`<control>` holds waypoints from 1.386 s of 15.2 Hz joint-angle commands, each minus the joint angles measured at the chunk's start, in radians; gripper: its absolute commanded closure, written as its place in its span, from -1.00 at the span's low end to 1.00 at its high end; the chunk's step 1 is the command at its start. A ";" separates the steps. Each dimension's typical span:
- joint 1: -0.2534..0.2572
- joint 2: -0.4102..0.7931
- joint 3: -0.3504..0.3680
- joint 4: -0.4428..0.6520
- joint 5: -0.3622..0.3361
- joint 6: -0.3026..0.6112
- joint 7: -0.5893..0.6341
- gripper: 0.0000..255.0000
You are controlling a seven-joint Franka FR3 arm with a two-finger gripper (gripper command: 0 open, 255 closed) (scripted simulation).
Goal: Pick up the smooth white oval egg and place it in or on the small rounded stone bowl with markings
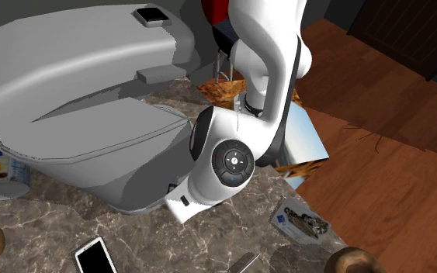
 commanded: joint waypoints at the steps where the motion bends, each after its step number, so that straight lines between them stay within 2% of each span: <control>1: -0.002 0.006 -0.003 -0.003 0.000 -0.002 0.000 1.00; 7: -0.003 -0.003 -0.003 -0.011 -0.001 -0.003 0.000 1.00; 21: 0.008 -0.124 0.013 0.067 0.051 -0.195 -0.075 1.00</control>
